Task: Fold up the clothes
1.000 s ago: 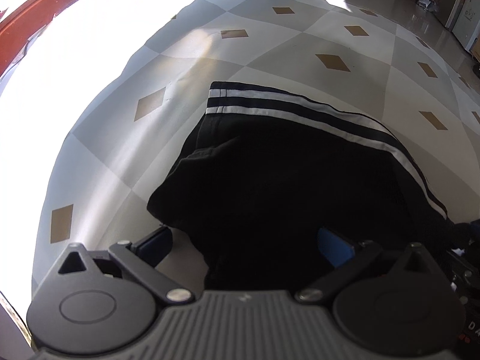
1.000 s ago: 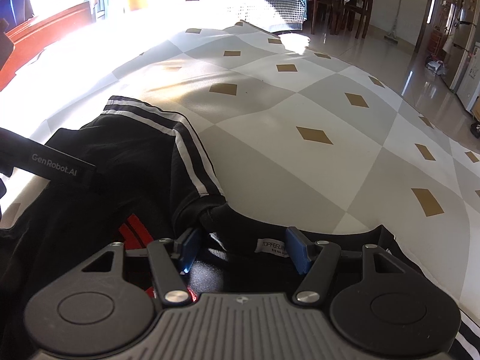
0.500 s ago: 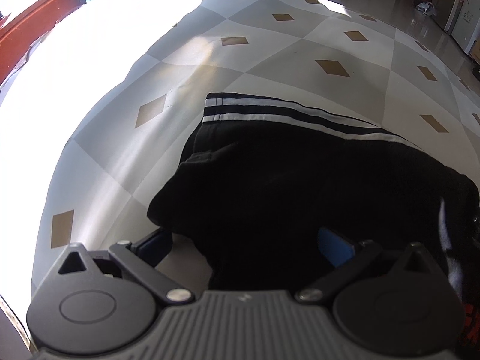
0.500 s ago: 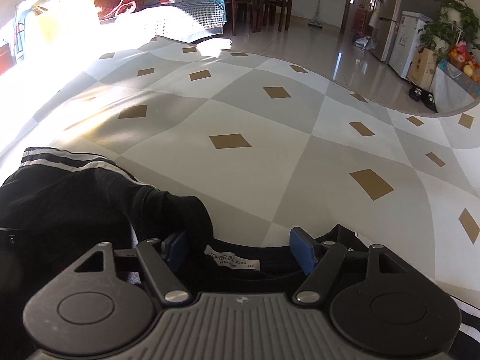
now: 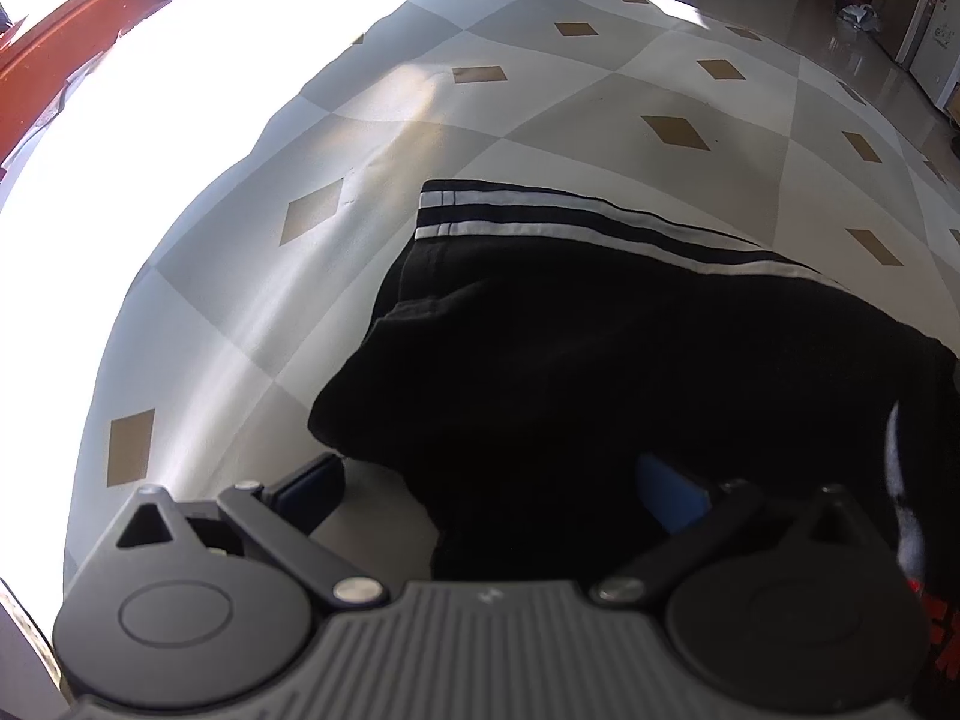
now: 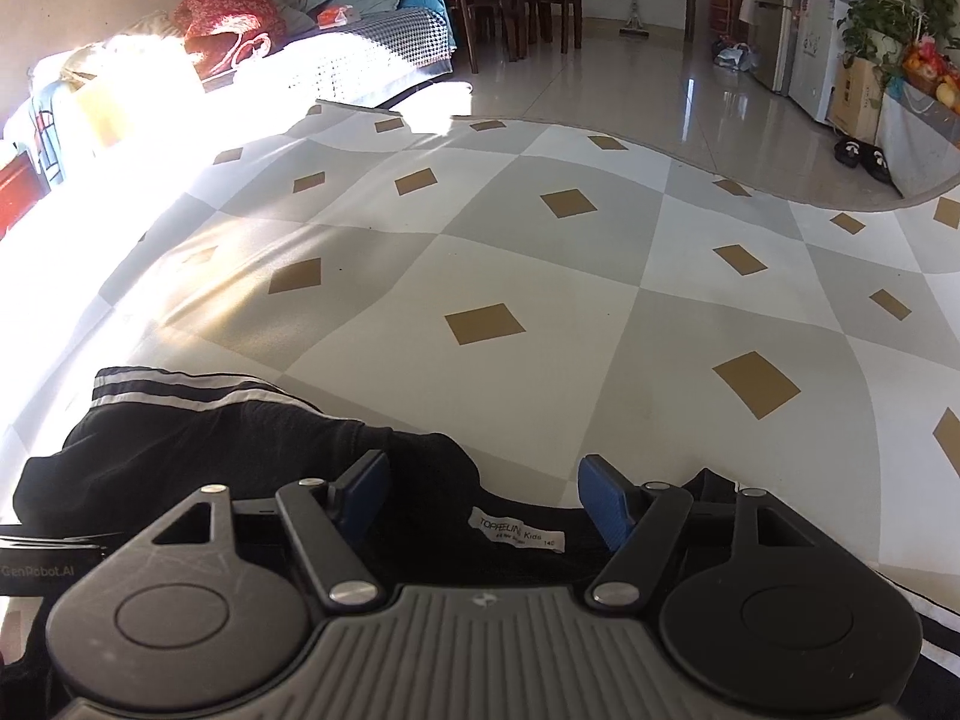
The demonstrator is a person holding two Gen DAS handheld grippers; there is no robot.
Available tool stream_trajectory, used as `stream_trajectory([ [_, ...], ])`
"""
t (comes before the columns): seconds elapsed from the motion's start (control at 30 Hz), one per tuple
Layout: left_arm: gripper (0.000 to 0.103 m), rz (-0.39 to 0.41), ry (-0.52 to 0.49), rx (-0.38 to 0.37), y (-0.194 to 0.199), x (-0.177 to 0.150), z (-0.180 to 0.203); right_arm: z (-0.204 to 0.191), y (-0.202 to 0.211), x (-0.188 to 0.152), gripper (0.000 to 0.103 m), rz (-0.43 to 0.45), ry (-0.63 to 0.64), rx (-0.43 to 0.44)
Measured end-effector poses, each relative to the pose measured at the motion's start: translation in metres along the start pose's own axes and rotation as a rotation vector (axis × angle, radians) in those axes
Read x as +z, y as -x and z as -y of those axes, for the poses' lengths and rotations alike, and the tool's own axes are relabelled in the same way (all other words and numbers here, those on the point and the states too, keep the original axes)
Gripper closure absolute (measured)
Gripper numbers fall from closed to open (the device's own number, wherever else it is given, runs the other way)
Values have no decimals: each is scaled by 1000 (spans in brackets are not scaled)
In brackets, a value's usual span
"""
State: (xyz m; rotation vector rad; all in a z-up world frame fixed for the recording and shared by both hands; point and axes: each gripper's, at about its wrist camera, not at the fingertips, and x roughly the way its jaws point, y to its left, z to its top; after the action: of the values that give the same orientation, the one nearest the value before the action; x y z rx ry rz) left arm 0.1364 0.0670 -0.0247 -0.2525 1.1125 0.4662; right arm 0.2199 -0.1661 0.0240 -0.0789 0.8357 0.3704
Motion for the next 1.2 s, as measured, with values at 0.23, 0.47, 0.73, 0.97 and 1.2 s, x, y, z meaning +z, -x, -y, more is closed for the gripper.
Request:
stream_trajectory([
  [0.23,0,3,11,44,2,-1,-4,13,-15,5,35,43,-151,129],
  [0.47,0,-19,52,61,3,1,-11,-5,-39,0,34,8,-98,174],
  [0.73,0,6,51,89,8,6,-10,-25,-35,-8,58,24,54,203],
  [0.97,0,73,51,103,20,14,-11,-36,-13,-16,60,45,197,251],
  [1.2,0,135,17,82,32,15,-4,-60,16,-36,58,65,404,311],
])
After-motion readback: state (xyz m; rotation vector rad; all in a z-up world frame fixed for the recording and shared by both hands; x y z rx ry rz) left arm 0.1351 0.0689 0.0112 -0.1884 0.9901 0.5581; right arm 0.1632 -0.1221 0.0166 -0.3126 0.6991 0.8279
